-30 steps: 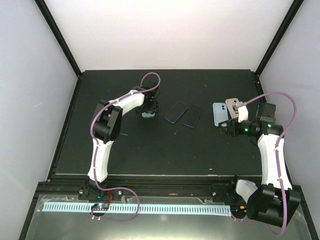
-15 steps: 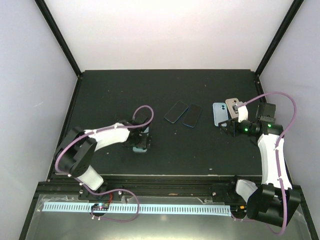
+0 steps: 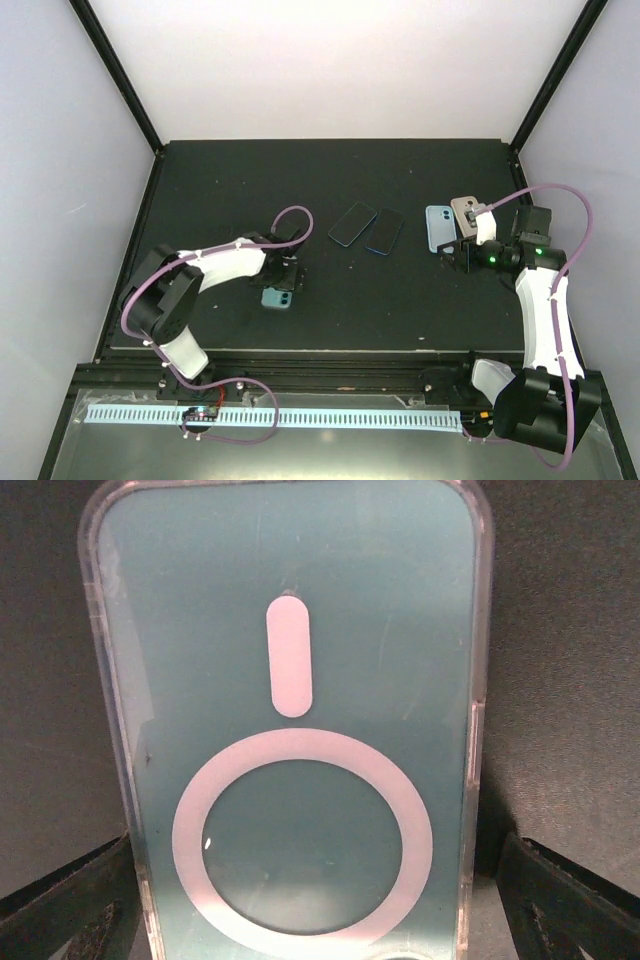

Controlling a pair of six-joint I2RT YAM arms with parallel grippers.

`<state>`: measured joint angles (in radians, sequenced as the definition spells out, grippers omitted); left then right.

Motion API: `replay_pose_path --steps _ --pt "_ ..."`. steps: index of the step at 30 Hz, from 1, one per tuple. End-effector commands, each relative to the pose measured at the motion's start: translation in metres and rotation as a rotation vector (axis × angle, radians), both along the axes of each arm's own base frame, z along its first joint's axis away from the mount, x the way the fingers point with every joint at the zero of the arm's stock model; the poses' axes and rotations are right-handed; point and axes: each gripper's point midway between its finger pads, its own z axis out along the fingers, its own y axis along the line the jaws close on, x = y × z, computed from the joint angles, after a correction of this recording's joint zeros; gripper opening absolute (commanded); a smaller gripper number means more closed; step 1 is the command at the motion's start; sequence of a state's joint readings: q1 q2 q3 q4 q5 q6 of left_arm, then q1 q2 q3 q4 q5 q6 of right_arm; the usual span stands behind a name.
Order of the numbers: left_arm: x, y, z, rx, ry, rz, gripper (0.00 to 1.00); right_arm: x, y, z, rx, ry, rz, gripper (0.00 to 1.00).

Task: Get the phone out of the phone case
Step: Pick up the phone at the center of the board.

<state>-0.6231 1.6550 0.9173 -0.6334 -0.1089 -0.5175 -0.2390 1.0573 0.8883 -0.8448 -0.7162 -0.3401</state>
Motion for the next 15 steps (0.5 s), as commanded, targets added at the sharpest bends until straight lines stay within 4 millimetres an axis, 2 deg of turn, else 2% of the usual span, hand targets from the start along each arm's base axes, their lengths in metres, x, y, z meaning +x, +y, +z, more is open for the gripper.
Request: replay_pose_path --steps 1,10,15 --pt "0.002 -0.003 -0.005 0.001 0.018 -0.033 0.95 0.004 -0.003 0.010 -0.025 -0.049 -0.005 0.57" --pt "-0.024 0.005 -0.012 -0.014 0.070 -0.070 0.89 0.003 -0.001 0.009 -0.019 -0.046 0.003 0.57" --pt "-0.030 0.003 -0.011 -0.027 0.090 -0.092 0.73 0.003 -0.001 0.009 -0.017 -0.042 0.007 0.57"
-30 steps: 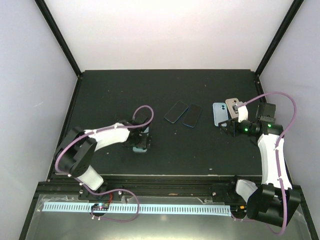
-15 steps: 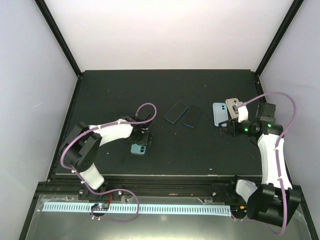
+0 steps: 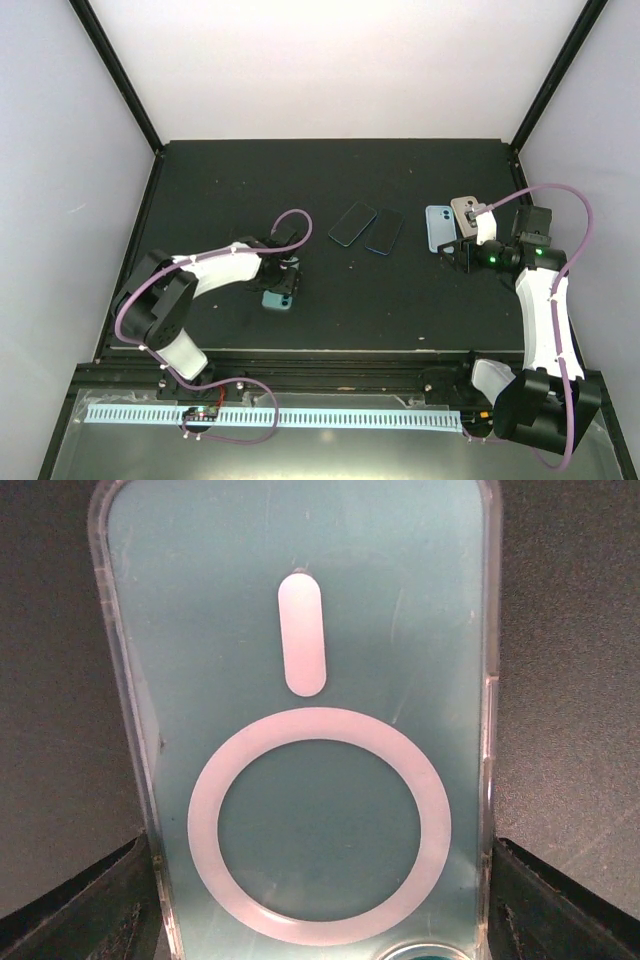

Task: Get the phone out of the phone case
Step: Pick up the phone at the center of the board.

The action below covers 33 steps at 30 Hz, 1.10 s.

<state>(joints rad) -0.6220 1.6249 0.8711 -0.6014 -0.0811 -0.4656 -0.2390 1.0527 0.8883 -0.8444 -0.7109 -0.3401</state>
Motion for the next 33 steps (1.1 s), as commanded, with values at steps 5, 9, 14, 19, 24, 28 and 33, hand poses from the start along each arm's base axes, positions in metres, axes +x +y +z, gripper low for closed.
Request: replay_pose_path --steps 5,9,14,19,24,28,33 --pt "-0.019 -0.012 0.023 -0.061 0.031 -0.080 0.68 0.001 0.004 0.010 0.004 -0.045 0.037 0.57" --pt "-0.017 -0.047 0.081 -0.183 -0.060 -0.189 0.67 -0.007 0.019 0.019 0.055 -0.058 0.145 0.55" --pt "-0.020 -0.086 0.147 -0.358 -0.117 -0.324 0.64 -0.028 0.049 0.039 0.107 -0.124 0.327 0.51" --pt "-0.041 -0.117 0.182 -0.565 -0.075 -0.456 0.64 -0.040 0.083 0.061 -0.111 -0.292 0.492 0.51" --pt "-0.070 -0.130 0.201 -0.745 0.004 -0.506 0.64 -0.059 0.119 0.088 -0.300 -0.496 0.708 0.55" --pt "-0.091 -0.130 0.209 -0.802 0.067 -0.553 0.64 -0.065 0.140 0.092 -0.523 -0.615 0.850 0.56" --pt "-0.107 -0.126 0.207 -0.824 0.138 -0.582 0.64 -0.077 0.163 0.084 -0.755 -0.716 1.023 0.56"
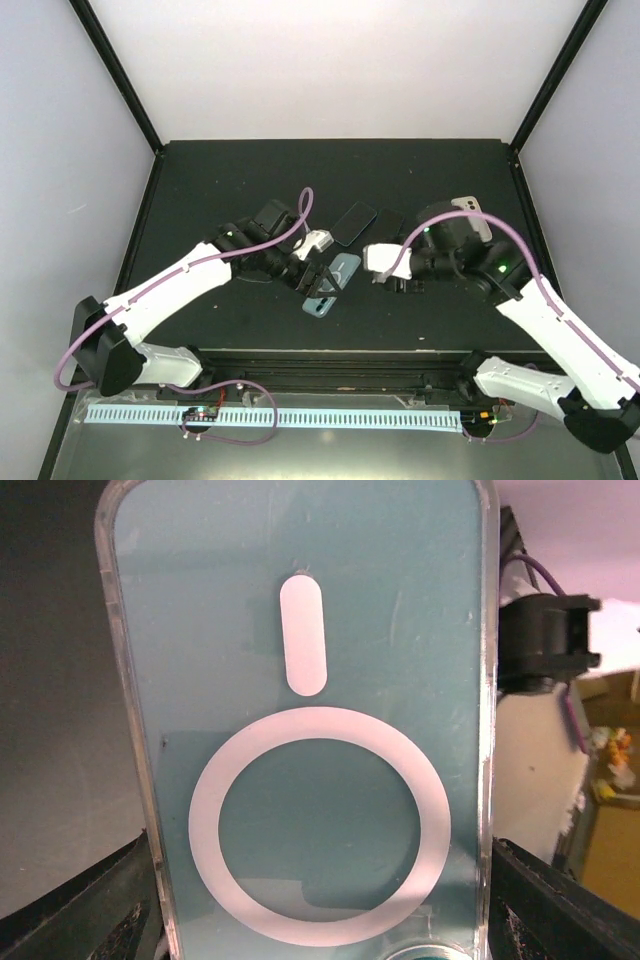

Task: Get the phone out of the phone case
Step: Pick up the phone at the center of the board.

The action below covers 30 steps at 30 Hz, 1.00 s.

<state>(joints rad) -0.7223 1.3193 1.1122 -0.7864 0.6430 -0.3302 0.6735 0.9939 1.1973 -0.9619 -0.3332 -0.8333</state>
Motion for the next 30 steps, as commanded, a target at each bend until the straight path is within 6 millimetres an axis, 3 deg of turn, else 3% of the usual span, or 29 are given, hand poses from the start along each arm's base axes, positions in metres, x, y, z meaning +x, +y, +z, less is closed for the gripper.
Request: replay_pose_path --steps 1,16,24,30 --pt "-0.026 -0.002 0.018 -0.086 0.053 -0.097 0.64 0.011 0.002 -0.008 -0.242 -0.215 0.045 0.56" --pt "-0.047 0.007 0.022 -0.103 0.114 -0.129 0.63 -0.011 0.056 -0.043 -0.535 -0.412 0.281 0.48" --pt "-0.054 0.011 0.012 -0.086 0.134 -0.159 0.64 -0.019 0.060 -0.062 -0.641 -0.476 0.366 0.27" --pt "-0.054 0.007 0.010 -0.100 0.147 -0.182 0.67 -0.016 0.057 -0.064 -0.652 -0.516 0.369 0.09"
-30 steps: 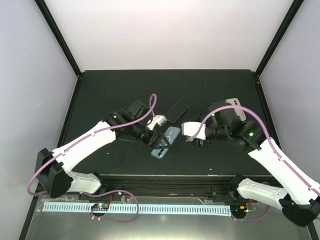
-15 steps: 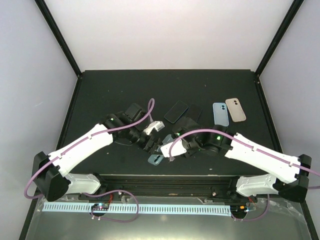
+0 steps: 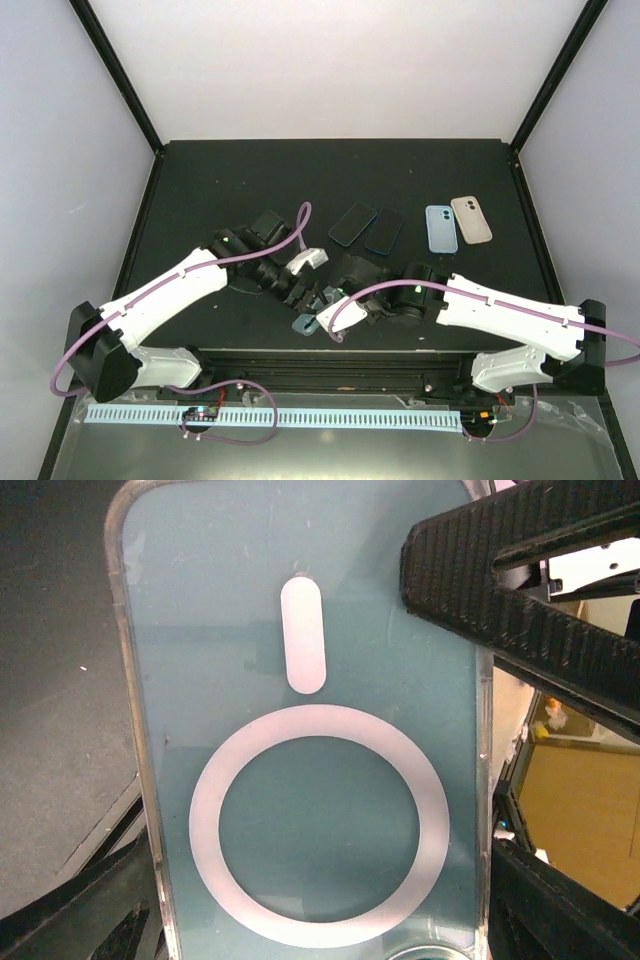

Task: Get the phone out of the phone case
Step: Pick up the phone at the center of the board.

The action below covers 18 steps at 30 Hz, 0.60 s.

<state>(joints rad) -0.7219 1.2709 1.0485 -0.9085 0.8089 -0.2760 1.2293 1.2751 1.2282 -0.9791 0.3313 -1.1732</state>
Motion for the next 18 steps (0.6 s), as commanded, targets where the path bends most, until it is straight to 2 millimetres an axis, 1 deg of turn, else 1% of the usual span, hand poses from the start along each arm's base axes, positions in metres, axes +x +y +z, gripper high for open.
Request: replay_pose_path --steps 1,3,4,5,6,9,13,15,18 --pt "-0.006 -0.008 0.015 -0.083 -0.010 -0.064 0.68 0.006 -0.004 0.005 0.002 -0.071 0.006 0.07" --pt "-0.002 -0.008 0.018 -0.081 -0.039 -0.065 0.70 0.005 -0.005 0.005 0.011 -0.070 0.003 0.04" --pt "0.002 -0.008 0.018 -0.067 -0.063 -0.056 0.73 0.005 -0.005 0.005 0.019 -0.068 0.000 0.02" --pt "0.006 -0.007 0.019 -0.056 -0.085 -0.045 0.79 0.004 -0.007 0.004 0.022 -0.064 -0.004 0.01" --pt "0.009 -0.007 0.021 -0.054 -0.106 -0.040 0.86 0.003 -0.009 0.002 0.023 -0.062 -0.007 0.01" --pt "0.019 -0.007 0.028 -0.059 -0.162 -0.012 0.98 0.002 -0.016 -0.003 0.034 -0.058 -0.019 0.01" --pt "0.034 -0.005 0.046 -0.103 -0.233 0.048 0.99 0.001 -0.031 -0.005 0.061 -0.020 -0.060 0.01" --pt "0.046 -0.002 0.054 -0.107 -0.284 0.119 0.99 0.004 -0.040 -0.002 0.104 0.021 -0.102 0.01" --pt "0.058 0.004 0.070 -0.161 -0.366 0.206 0.99 0.003 -0.050 0.000 0.205 0.164 -0.179 0.01"
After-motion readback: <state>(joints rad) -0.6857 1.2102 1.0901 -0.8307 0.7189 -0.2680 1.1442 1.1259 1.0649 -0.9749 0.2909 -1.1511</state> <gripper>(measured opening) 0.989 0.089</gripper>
